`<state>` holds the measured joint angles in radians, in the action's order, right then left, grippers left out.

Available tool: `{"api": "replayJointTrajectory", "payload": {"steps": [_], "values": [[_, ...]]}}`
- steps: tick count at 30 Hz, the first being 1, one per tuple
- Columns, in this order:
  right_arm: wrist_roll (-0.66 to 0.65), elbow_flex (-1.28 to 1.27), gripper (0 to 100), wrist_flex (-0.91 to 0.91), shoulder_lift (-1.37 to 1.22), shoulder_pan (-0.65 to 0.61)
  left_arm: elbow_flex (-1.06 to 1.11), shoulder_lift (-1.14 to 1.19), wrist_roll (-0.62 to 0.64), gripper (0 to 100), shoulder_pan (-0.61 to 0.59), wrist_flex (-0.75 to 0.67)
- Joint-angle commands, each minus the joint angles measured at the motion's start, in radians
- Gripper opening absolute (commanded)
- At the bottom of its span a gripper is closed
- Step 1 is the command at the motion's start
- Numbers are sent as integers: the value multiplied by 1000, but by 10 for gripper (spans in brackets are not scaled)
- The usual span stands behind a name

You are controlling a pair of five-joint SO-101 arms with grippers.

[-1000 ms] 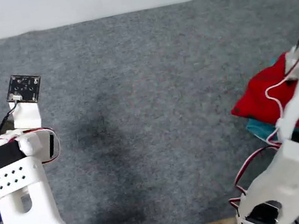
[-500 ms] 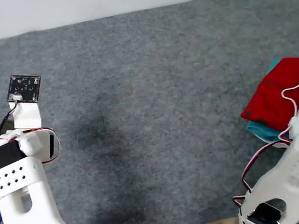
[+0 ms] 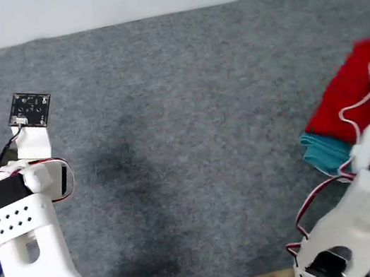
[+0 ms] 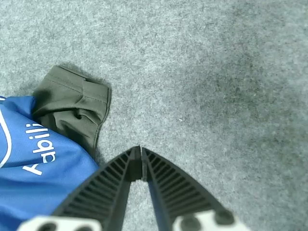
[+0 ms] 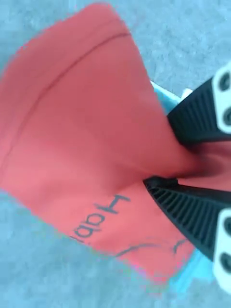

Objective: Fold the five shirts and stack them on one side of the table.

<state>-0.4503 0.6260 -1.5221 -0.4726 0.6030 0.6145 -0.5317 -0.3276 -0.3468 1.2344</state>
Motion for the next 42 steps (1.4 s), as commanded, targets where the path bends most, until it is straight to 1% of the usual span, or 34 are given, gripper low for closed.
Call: {"api": "replayJointTrajectory", "payload": {"steps": [1,5,9,11,15,16,18,23,26,28,31,32,34,38,42], "values": [[-41,9,8,-22,-45,79,-7,-21,-6,5,8,-6],[-44,9,8,-82,-90,117,-7,-21,-6,5,8,-8],[-48,9,16,-130,-91,122,-10,-21,-6,5,8,-8],[-44,9,79,-153,-85,120,-10,-21,-6,5,8,-8],[-40,9,291,-174,-42,119,-7,-21,-6,5,8,-6],[-40,9,325,-171,-30,113,-7,-21,-6,5,8,-6],[-41,9,349,-165,-7,96,-7,-21,-6,5,8,-6],[-40,9,333,-174,68,31,-7,-21,-6,5,8,-6],[-38,9,281,-183,127,-4,-7,-21,-6,5,8,-6],[-38,5,213,-183,148,-28,-7,-21,-6,5,8,-6],[-38,3,43,-182,127,-51,-7,-21,-6,5,8,-6],[-38,3,0,-179,107,-62,-7,-21,-6,5,8,-6],[-38,3,40,-183,54,-74,-7,-21,-6,5,8,-6],[-38,3,6,-176,-77,-110,-7,-21,-6,5,8,-6],[-14,6,10,-211,-182,-185,-7,-21,-6,5,9,-6]]}}
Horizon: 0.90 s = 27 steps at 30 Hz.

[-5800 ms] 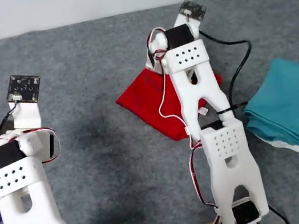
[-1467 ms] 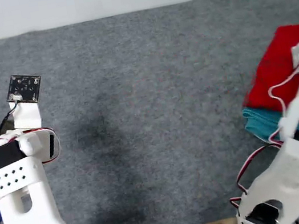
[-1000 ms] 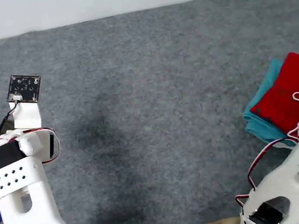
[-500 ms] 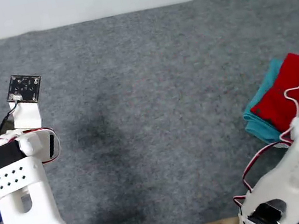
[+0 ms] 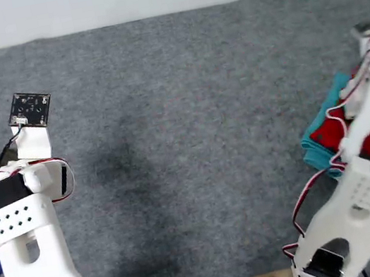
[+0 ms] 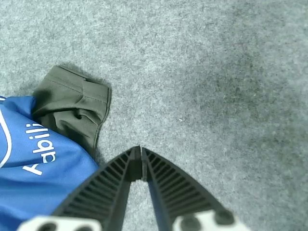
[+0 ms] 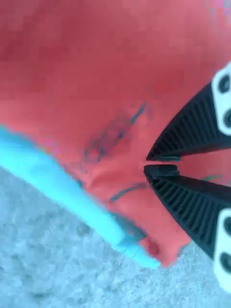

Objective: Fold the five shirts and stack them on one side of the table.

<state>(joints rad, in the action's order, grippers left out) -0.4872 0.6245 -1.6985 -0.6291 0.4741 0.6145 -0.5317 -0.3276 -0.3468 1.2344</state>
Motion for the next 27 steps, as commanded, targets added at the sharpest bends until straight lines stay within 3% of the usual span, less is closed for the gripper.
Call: {"api": "replayJointTrajectory", "payload": {"steps": [1,7,14,27], "values": [[38,8,10,-41,-35,-76,-7,-21,-6,5,9,-6],[51,11,10,-39,-4,-111,-7,-21,-6,5,9,-6],[49,2,10,-96,157,-56,-8,-21,-6,5,9,-8],[48,-353,10,-28,220,-93,-7,-21,-6,5,9,-8]]}}
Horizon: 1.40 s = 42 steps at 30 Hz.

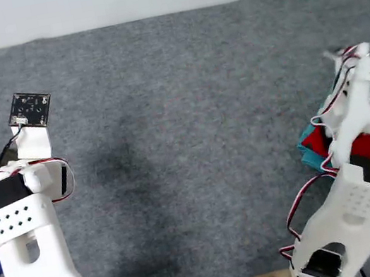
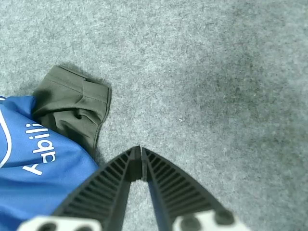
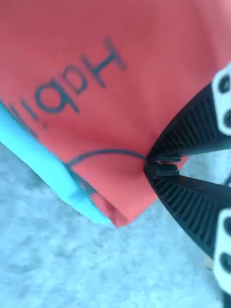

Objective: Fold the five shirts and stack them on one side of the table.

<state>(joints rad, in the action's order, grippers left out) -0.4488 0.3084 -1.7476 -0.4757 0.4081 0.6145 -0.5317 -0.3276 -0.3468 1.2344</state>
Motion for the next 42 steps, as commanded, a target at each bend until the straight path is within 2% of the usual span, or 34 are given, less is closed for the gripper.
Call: {"api": "replayJointTrajectory", "payload": {"steps": [1,9,15,20,26,35,42], "values": [[9,-40,10,36,71,-27,-7,-21,-6,5,9,-9],[9,130,10,62,176,79,-7,-21,-6,5,9,-8],[9,158,10,274,125,228,-7,-21,-6,5,9,-8],[8,161,10,455,-33,286,-5,-21,-6,5,9,-6],[8,172,9,561,-96,295,-5,-23,-6,5,9,-6],[9,304,9,401,8,223,-5,-21,-6,5,9,-6],[17,301,9,450,-16,182,-5,-28,-6,5,9,-6]]}}
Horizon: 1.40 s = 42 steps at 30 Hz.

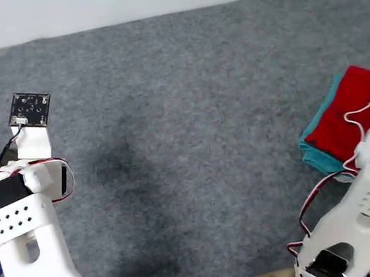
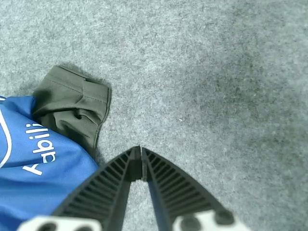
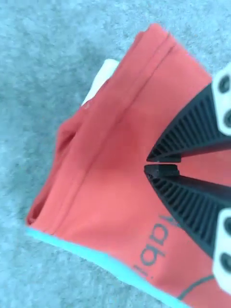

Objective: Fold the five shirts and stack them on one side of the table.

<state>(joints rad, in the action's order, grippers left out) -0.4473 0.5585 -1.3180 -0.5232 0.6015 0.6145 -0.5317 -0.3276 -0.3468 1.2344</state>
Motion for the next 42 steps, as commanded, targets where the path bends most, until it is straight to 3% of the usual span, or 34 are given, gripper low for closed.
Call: {"api": "replayJointTrajectory", "payload": {"steps": [1,14,18,24,31,35,42], "values": [[15,52,9,10,27,-15,-8,-28,-6,5,9,-6],[9,54,9,-472,209,-289,-208,-26,-6,6,3,187],[14,14,9,-478,252,-331,-260,-20,-23,30,-48,218],[14,-170,9,-478,325,-383,-263,-20,-264,119,-206,215],[15,-457,9,-478,400,-384,-265,86,-592,190,-470,164],[17,-575,9,-476,420,-386,-265,196,-683,203,-563,63],[17,-629,9,-476,424,-386,-265,404,-694,204,-557,-109]]}}
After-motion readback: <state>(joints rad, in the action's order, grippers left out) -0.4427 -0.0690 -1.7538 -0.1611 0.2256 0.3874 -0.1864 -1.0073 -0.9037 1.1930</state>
